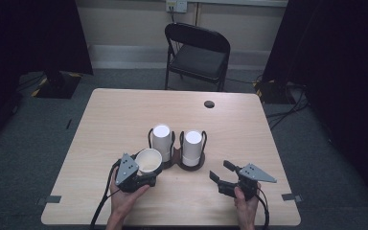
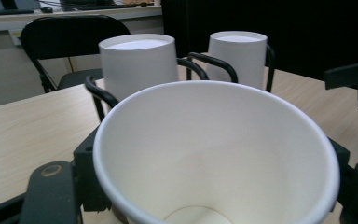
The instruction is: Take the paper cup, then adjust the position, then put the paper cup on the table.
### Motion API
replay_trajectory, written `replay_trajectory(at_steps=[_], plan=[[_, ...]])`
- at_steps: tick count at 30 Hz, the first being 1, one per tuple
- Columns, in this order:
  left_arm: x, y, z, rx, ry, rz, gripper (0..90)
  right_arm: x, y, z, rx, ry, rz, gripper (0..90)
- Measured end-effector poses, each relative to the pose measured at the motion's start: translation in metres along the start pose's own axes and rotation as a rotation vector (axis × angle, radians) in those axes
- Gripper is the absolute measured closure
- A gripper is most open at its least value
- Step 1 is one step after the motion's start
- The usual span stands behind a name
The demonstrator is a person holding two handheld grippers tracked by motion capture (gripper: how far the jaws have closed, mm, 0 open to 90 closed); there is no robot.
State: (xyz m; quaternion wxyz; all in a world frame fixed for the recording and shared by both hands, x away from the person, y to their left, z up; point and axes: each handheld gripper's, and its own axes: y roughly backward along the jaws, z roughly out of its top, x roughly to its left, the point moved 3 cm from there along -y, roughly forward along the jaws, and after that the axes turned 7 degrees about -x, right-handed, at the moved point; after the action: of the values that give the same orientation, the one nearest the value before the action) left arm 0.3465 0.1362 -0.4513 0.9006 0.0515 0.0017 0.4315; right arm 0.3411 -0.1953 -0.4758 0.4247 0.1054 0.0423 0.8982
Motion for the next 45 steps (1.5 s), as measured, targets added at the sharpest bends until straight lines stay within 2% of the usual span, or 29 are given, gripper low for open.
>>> replay_trajectory(at_steps=[7, 8, 9, 11, 16, 20, 21, 26, 28, 32, 35, 37, 38, 42, 43, 45], plan=[[0.019, 0.004, 0.007, -0.008, -0.011, 0.042, 23.2, -0.011, 0.004, -0.008, -0.039, 0.012, -0.06, 24.6], [0.021, 0.005, 0.008, -0.014, 0.0, 0.058, 23.2, -0.012, 0.005, -0.009, -0.039, 0.011, -0.065, 24.7], [0.024, 0.005, 0.008, -0.012, -0.006, 0.057, 23.2, -0.013, 0.005, -0.01, -0.033, 0.01, -0.074, 24.6], [0.03, 0.006, 0.008, -0.017, 0.008, 0.069, 23.2, -0.017, 0.005, -0.013, -0.019, 0.006, -0.093, 24.6], [0.044, 0.007, 0.006, -0.019, 0.031, 0.12, 23.2, -0.022, 0.007, -0.018, -0.034, 0.0, -0.118, 24.6], [0.054, 0.008, 0.005, -0.027, 0.055, 0.145, 23.1, -0.025, 0.008, -0.017, -0.046, 0.01, -0.128, 24.6], [0.057, 0.007, 0.005, -0.036, 0.073, 0.149, 23.1, -0.026, 0.008, -0.017, -0.054, 0.009, -0.133, 24.6], [0.068, 0.005, 0.007, -0.028, 0.071, 0.174, 23.1, -0.027, 0.008, -0.017, -0.072, 0.023, -0.148, 24.3], [0.071, 0.006, 0.007, -0.05, 0.095, 0.174, 23.0, -0.028, 0.008, -0.018, -0.079, 0.027, -0.154, 24.0], [0.078, 0.003, 0.009, -0.036, 0.081, 0.195, 23.1, -0.03, 0.008, -0.021, -0.09, 0.023, -0.161, 23.8], [0.083, 0.001, 0.012, -0.054, 0.089, 0.207, 23.1, -0.03, 0.009, -0.023, -0.095, 0.02, -0.162, 23.3], [0.089, -0.002, 0.014, -0.058, 0.094, 0.215, 23.1, -0.031, 0.009, -0.023, -0.1, 0.017, -0.164, 23.2], [0.092, -0.004, 0.014, -0.057, 0.11, 0.222, 23.1, -0.031, 0.009, -0.023, -0.101, 0.011, -0.167, 23.0], [0.098, -0.012, 0.015, -0.062, 0.134, 0.211, 23.2, -0.031, 0.008, -0.023, -0.091, 0.014, -0.16, 20.6], [0.099, -0.014, 0.014, -0.057, 0.125, 0.213, 23.2, -0.031, 0.008, -0.023, -0.091, 0.014, -0.161, 19.7], [0.102, -0.019, 0.01, -0.05, 0.13, 0.235, 23.1, -0.031, 0.007, -0.023, -0.084, 0.02, -0.164, 18.7]])
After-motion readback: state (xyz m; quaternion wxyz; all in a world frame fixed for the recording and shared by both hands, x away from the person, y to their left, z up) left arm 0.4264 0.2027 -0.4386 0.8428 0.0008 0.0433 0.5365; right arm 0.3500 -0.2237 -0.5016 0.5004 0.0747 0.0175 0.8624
